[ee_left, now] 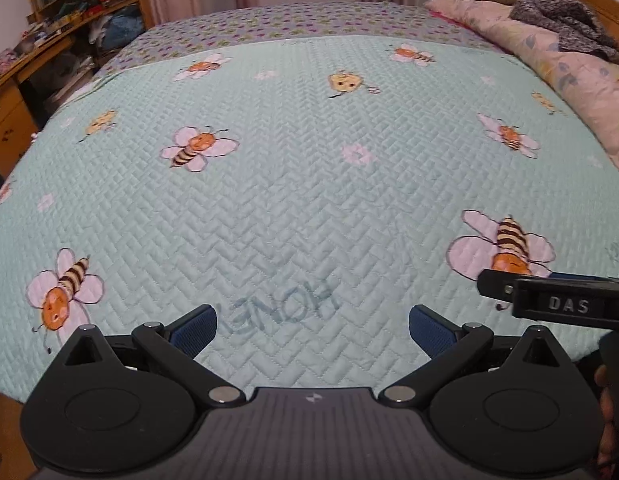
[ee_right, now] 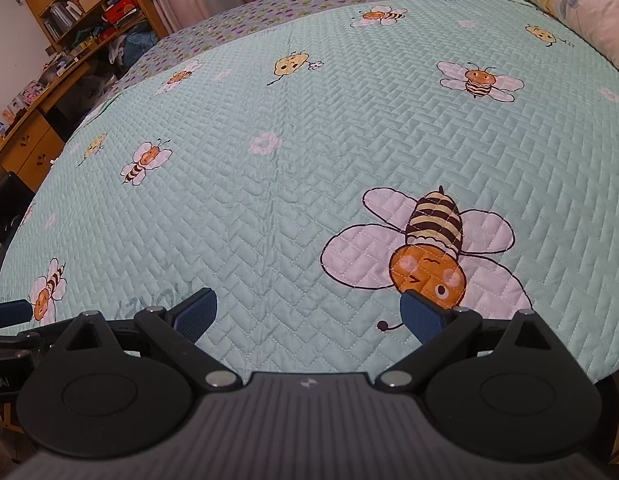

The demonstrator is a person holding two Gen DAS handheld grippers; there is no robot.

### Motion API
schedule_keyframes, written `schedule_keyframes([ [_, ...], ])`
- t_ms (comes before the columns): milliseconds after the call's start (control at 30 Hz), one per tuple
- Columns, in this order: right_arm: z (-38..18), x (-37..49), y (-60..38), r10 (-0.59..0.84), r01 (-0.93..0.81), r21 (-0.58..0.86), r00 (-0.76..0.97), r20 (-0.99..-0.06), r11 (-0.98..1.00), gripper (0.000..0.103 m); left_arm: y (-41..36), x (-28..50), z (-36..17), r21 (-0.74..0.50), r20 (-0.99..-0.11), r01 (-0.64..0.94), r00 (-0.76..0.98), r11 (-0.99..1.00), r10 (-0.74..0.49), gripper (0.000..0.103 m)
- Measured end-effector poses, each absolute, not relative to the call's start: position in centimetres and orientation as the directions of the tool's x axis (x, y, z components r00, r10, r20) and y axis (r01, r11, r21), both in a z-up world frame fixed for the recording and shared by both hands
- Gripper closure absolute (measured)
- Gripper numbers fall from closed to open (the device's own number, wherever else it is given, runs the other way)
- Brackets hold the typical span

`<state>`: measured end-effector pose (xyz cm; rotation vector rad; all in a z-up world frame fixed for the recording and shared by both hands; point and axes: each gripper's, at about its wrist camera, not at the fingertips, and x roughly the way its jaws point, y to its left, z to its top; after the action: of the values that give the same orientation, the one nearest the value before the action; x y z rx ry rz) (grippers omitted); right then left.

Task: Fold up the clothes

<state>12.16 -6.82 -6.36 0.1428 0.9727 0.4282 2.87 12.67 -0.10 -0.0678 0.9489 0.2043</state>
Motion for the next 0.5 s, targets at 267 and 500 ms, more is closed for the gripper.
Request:
schedule_keyframes([
  [267,-6.4,12.3,-7.0,0.416,-0.283,0.311,0.492,-0.765,0.907,0.005,11.3,2.1,0.9,0.020,-0.773,-0.136,0.626,0.991,0.101,0.001],
  [500,-6.2,12.3,-7.4,0.418,-0.275,0.319,0.501,-0.758,0.907,0.005,11.9,2.5,0.4,0.006,-0.799,-0.162,0.592,0.987,0.102,0.003],
])
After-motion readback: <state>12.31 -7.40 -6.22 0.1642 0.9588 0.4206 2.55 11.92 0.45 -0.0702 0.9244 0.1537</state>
